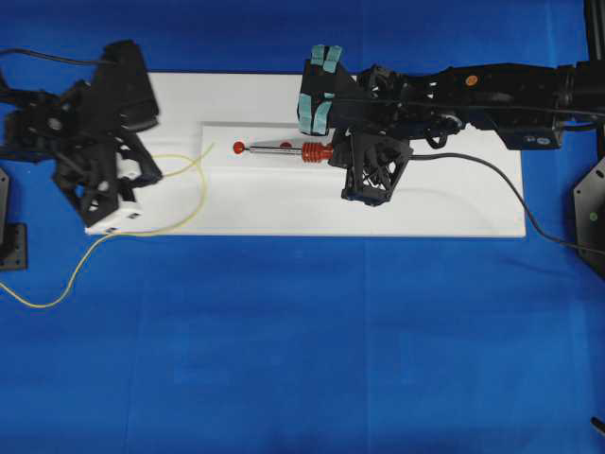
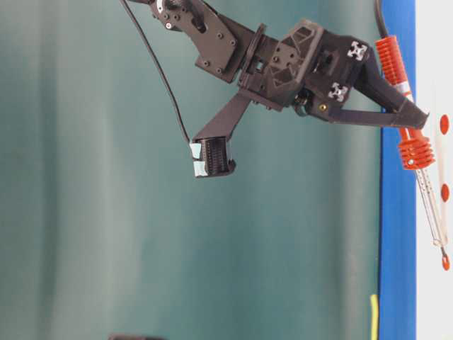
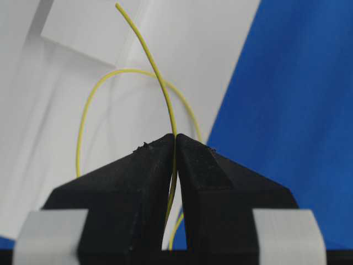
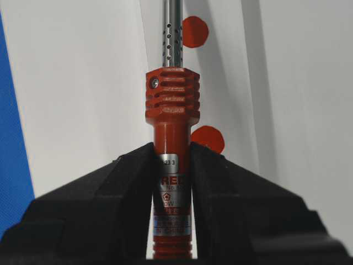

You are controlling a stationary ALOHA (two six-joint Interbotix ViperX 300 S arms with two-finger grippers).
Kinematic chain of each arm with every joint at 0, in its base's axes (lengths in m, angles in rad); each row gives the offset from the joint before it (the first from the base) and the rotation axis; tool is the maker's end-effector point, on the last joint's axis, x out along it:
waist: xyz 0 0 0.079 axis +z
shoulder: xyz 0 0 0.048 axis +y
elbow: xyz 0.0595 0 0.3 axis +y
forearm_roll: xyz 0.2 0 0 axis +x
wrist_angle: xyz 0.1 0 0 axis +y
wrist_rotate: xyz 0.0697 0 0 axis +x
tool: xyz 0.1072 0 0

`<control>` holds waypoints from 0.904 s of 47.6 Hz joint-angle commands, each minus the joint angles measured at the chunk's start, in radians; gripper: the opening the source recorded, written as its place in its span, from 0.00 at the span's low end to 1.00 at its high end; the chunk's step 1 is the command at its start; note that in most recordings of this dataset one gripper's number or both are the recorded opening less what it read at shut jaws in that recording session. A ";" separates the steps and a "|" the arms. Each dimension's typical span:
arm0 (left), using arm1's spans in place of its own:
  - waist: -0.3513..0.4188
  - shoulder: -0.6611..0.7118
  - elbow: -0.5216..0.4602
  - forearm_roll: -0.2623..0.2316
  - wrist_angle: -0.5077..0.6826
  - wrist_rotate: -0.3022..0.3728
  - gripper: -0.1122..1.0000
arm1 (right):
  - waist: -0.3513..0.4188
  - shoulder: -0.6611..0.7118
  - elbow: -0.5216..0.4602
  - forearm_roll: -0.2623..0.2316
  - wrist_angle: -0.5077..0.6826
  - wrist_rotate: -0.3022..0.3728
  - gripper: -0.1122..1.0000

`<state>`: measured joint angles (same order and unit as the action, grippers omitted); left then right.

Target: Touch the tip of the soldering iron to the tip of the solder at the mark.

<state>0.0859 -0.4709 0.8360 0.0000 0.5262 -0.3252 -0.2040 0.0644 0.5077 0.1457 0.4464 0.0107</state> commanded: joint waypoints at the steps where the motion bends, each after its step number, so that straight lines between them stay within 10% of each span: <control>1: -0.003 -0.040 -0.003 0.003 0.012 0.000 0.14 | 0.000 -0.012 -0.026 -0.003 -0.008 0.000 0.16; 43: -0.003 -0.046 0.005 0.003 0.028 -0.020 0.14 | 0.000 -0.426 0.268 -0.012 -0.009 0.032 0.16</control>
<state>0.0844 -0.5123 0.8544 0.0000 0.5599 -0.3436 -0.2040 -0.3129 0.7685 0.1350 0.4449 0.0399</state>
